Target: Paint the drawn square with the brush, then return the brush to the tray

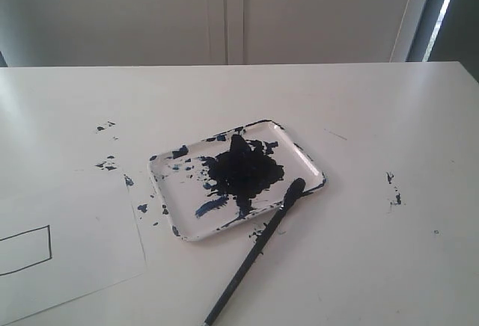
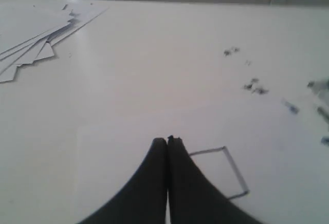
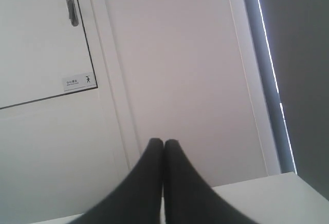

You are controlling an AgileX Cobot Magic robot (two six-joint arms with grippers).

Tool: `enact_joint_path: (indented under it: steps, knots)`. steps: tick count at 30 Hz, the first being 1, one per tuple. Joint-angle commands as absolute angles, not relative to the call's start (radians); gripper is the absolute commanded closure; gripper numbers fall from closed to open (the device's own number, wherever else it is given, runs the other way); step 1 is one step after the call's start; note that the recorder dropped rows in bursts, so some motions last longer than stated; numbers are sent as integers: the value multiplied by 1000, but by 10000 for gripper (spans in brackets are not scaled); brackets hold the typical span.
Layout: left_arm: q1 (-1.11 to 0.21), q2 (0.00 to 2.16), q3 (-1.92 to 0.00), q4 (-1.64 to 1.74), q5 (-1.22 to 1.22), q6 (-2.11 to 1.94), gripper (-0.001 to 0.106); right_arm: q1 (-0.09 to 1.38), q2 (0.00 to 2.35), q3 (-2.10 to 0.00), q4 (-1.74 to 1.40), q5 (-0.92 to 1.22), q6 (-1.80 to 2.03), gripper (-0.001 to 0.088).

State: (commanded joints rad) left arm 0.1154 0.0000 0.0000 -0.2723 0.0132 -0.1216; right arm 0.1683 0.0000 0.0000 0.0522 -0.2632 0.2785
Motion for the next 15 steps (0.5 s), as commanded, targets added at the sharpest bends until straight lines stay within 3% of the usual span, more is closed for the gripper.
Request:
enact_joint_path:
  steps: [15]
  knots:
    - [115,0,0,-276,-83,-182,1050,168,0,0,52,-290,292,868]
